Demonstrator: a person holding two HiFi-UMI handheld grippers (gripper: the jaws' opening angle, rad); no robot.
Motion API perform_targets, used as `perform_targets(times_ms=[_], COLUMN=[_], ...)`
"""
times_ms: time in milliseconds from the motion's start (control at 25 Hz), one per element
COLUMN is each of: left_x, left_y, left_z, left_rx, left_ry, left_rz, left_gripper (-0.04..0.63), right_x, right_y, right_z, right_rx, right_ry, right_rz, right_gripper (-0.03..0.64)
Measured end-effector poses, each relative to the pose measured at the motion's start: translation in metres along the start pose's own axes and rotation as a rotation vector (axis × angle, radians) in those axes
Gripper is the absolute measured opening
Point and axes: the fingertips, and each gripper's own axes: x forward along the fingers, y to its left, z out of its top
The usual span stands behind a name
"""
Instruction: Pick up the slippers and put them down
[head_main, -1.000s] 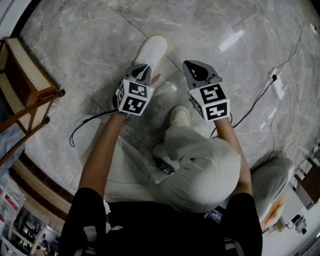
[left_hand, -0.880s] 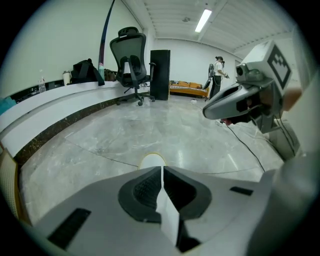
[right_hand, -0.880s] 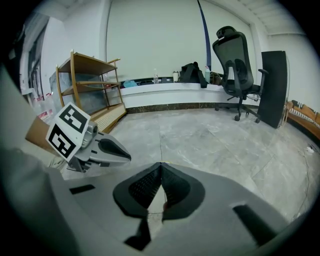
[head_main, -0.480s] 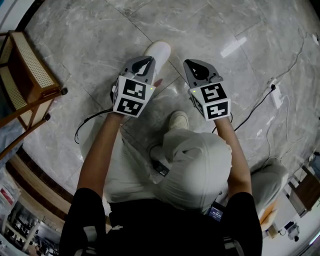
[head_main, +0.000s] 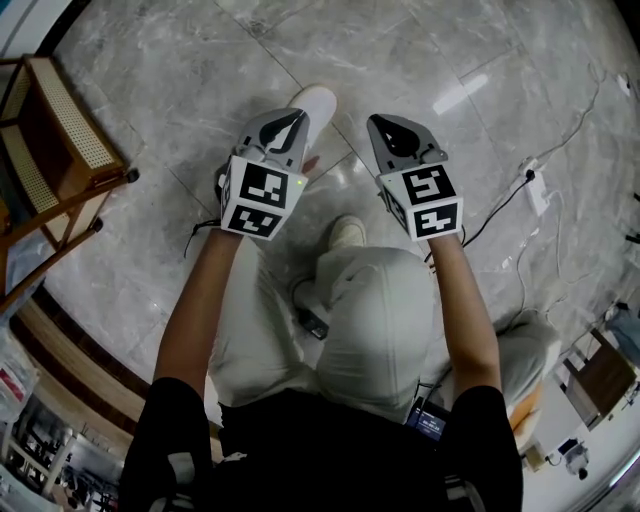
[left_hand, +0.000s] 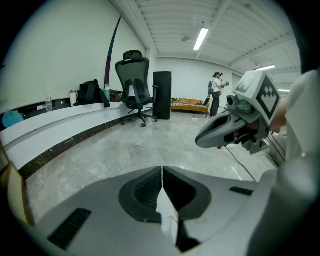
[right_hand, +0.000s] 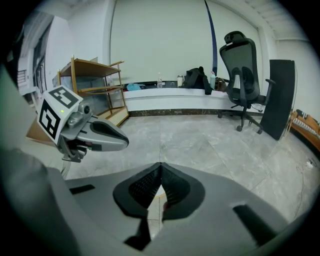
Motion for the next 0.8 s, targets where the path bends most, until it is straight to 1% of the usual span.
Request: perform_targets(times_ms=[120,280,440,640,800], left_x=[-0.018,-0.045,-0.075,-0.122,-0.163], left_y=[-0.002,-0.004,-0.009,-0.013,-0.013], left_z=[0.020,0.055,0.099,0.153,0.206], left_rx=[-0.010,-0.024,-0.066,-0.076,-0.075], left_ry=[0.004,0.009,-0.002,0.013,0.021], left_rz=[-0.008,-0.015,-0.034,-0.042,-0.048], left_gripper=[0.011,0.011,0.011,0.008,0.008], right_x=[-0.022,-0.056,-0.091,-0.141,-0.190], right_y=[-0.008,-0.009,-0.004,0.009,0.012], right_z=[0.020,0.054,0.086,0.128,0.172], right_rx=[0.006,0.027,0.056,0.088,0.105], right_ry=[0.006,0.009,0.020,0.038,0.041], right_rz=[-0.016,-0.007,0.002,0.014,0.012], right_gripper=[-0.015,-0.015,-0.015,-0.015,-0.015])
